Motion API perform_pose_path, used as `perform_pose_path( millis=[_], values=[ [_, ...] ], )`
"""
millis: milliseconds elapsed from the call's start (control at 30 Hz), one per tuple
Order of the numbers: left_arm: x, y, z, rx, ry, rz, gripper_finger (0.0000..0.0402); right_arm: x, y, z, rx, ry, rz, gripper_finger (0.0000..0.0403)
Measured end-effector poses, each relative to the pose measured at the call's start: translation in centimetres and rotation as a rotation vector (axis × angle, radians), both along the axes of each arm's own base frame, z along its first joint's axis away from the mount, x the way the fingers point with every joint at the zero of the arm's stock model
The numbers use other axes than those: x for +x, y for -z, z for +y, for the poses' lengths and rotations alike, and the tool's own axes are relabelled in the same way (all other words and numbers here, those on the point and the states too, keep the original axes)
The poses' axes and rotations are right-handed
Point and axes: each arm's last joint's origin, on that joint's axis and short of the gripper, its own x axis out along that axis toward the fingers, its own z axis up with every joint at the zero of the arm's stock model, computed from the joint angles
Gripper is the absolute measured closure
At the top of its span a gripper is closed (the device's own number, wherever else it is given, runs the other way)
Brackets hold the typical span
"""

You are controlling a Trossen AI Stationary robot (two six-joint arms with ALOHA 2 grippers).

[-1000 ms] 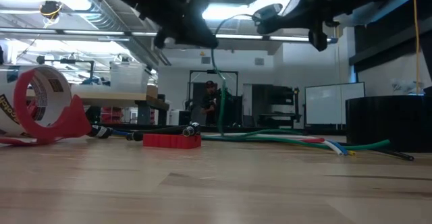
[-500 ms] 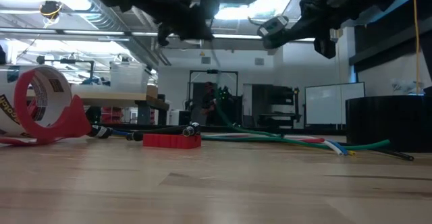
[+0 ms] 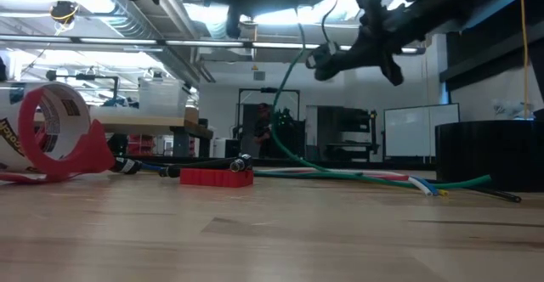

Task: Coil cords
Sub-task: Uncoil the green wire from the black spool

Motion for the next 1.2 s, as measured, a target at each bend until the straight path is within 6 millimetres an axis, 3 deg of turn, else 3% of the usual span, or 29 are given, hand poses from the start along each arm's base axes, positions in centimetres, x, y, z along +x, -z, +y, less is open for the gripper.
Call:
perform_pose_path(
  millis=[333, 567, 867, 1200],
  values=[
    [-0.1, 0.7, -3.6, 0.061, 0.140, 0.094, 0.0396, 0.5, -0.5, -0.5, -0.071, 0.102, -0.058, 0.0401],
    [-0.5, 2.1, -5.0, 0.043, 0.184, 0.234, 0.0396, 0.5, -0.7, -0.6, -0.094, 0.125, -0.079, 0.0401],
    [-1.1, 4.3, -4.8, -0.086, 0.141, 0.421, 0.0396, 0.7, -1.6, -0.7, -0.117, 0.125, -0.159, 0.0401],
    [-1.5, 5.3, -3.5, -0.129, 0.063, 0.519, 0.0395, 0.3, -3.0, -0.3, -0.122, 0.052, -0.269, 0.0401]
  ],
)
